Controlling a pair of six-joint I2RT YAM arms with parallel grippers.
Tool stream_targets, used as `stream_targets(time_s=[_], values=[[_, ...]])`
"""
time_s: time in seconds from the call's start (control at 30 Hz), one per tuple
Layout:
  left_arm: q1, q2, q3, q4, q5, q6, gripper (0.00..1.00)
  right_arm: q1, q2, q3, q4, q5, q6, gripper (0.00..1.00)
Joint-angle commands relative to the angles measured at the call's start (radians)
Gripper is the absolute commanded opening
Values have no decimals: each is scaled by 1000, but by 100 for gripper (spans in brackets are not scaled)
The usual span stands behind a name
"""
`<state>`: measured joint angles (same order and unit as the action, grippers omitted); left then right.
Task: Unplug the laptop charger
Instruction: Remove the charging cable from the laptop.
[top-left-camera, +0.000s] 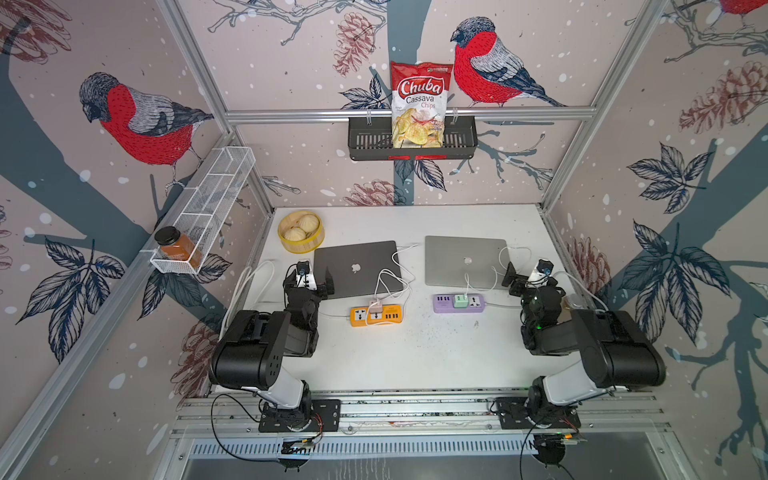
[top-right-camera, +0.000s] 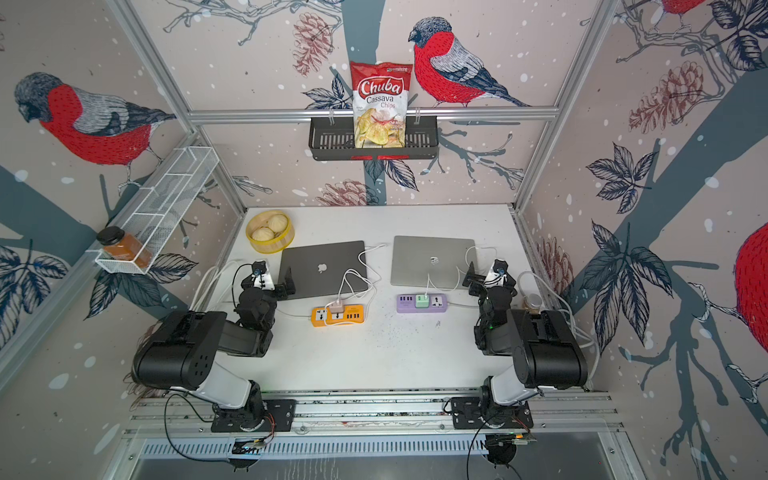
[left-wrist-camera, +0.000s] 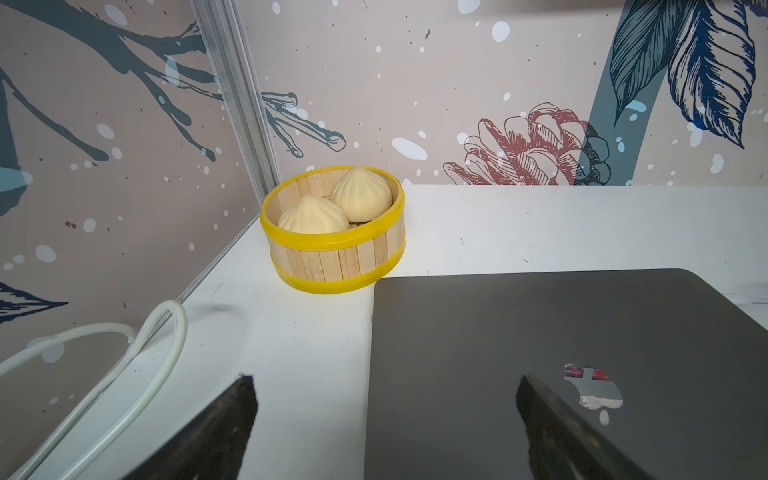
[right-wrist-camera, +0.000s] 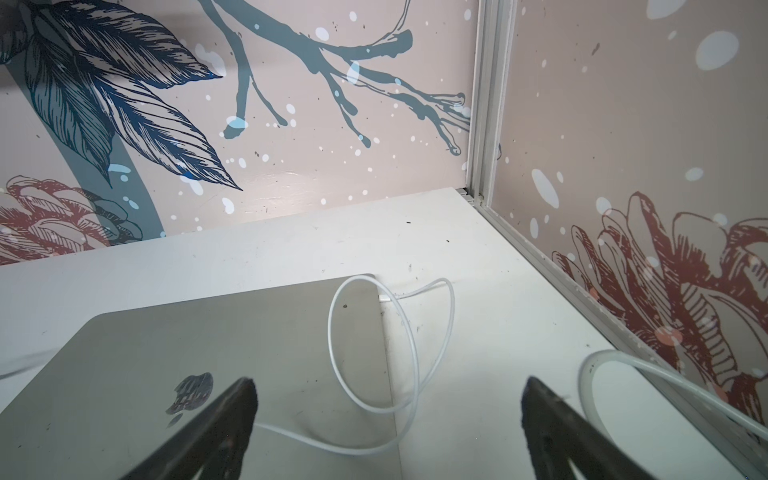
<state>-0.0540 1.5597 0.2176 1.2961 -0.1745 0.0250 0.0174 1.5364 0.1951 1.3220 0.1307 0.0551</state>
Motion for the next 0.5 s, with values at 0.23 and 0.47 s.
stream_targets(time_s=[0.23, 0.47], values=[[6, -3, 5, 37, 19, -7, 94, 4, -3, 0, 11, 3, 5, 100], [5, -70, -39, 65, -10, -15, 83, 69, -93, -11, -40, 50, -58, 100]])
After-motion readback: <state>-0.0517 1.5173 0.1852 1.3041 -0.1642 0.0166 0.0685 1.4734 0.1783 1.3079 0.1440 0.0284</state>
